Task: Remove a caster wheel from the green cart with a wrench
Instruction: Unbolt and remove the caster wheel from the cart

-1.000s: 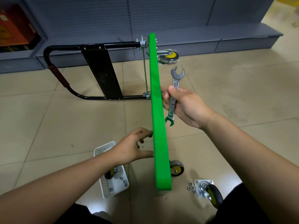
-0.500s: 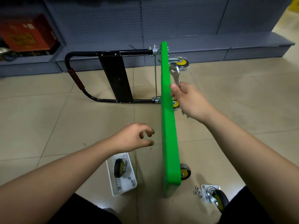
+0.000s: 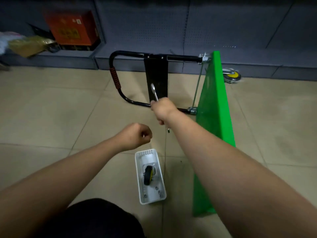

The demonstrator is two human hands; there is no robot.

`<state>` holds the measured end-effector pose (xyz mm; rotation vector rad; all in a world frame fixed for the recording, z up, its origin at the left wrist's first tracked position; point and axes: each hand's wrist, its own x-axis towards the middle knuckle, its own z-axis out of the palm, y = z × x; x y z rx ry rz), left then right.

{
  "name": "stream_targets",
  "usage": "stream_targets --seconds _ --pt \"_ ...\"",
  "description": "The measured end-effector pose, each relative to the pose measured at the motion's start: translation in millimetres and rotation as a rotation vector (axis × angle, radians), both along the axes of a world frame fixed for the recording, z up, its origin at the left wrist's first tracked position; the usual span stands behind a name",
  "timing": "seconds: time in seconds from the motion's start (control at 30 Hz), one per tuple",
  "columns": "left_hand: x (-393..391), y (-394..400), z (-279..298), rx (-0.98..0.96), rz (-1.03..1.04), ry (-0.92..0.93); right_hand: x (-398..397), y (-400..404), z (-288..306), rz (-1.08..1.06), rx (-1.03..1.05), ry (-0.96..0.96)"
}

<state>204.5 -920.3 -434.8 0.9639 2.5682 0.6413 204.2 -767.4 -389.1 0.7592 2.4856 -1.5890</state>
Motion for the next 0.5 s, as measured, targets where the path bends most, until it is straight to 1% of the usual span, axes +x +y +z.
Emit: stream_targets --seconds 0.1,0.23,0.3,0.37,0.5 --pt "0 -22 -56 -0.042 0.094 -0.076 15 -25 -79 -0.027 -0.010 -0.159" --pt "10 -37 -133 -0.092 0.168 -0.210 53 -43 -172 -0.015 0.051 -0.328" --pt "16 -40 -166 -0.126 0.183 -0.297 67 -49 -206 -0.006 0.077 -0.402" --pt "20 -41 -190 -0.132 0.205 -0.344 74 -55 -230 0.016 0.106 -0.462" --pt "23 -41 -229 -0.142 0.271 -0.424 74 -77 -275 0.011 0.080 -0.541"
